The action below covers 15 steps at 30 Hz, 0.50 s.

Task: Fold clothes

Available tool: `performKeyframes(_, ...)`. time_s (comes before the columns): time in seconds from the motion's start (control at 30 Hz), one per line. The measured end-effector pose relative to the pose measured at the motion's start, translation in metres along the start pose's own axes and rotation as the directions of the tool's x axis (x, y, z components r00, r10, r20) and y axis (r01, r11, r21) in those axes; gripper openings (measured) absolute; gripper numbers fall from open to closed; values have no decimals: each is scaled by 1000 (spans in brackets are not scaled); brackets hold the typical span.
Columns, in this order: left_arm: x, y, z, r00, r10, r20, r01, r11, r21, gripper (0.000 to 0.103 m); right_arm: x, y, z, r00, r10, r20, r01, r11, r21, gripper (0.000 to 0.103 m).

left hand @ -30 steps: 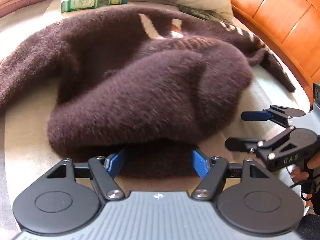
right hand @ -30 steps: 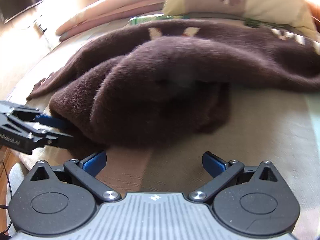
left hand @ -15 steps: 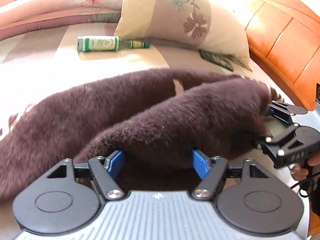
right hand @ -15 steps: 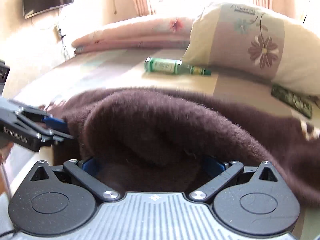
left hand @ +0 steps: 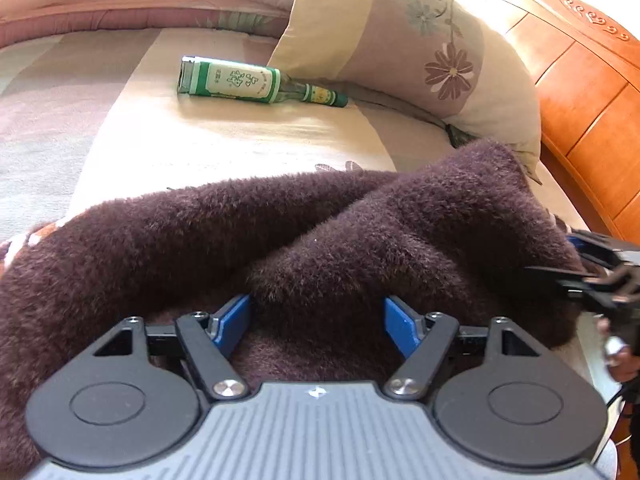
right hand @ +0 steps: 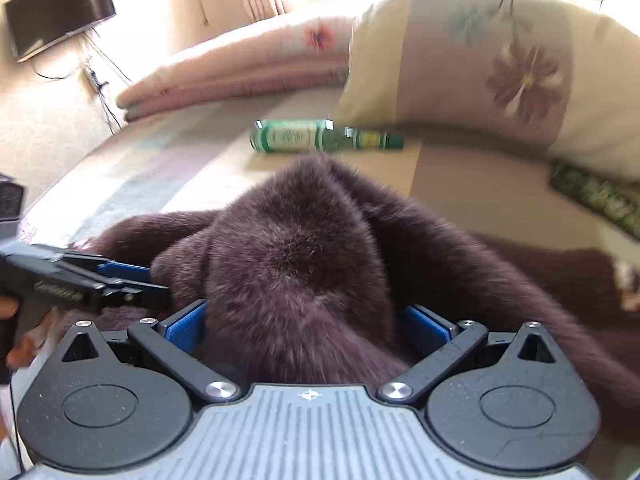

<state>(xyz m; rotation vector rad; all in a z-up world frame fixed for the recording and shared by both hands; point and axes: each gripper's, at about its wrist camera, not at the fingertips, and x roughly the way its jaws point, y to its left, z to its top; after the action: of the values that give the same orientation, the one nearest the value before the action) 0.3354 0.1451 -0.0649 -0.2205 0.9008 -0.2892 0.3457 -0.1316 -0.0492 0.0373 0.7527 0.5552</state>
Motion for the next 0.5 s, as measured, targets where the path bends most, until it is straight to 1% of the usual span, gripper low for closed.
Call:
performKeyframes(0.1,-15,-3,-7,1000,8,14,-8,1000,-14,74,-44,-4,-24,999,-40,32,40,999,7,103)
performKeyframes(0.2,-35,-13,-21,999,1,37,0,1000,-30,74,-78,-7,-60,996,-90,25,89,995,47,103)
performKeyframes(0.3,-52,-31,-41,999,-33,37,34,999,-31,76,-100,-9,-101,994,-109,-5,109,986,123,103)
performKeyframes(0.37,-61,-47,-55,998,-38,40,39,999,-20,76,-112,-9,-128,993,-117,-23,119,978,173,103)
performKeyframes(0.47,-70,-74,-77,999,-43,34,42,999,12,77,-120,-5,-159,991,-124,-41,130,964,231,103)
performKeyframes(0.5,-71,-80,-84,998,-53,29,53,999,6,79,-121,-3,-168,991,-129,-47,136,960,246,103)
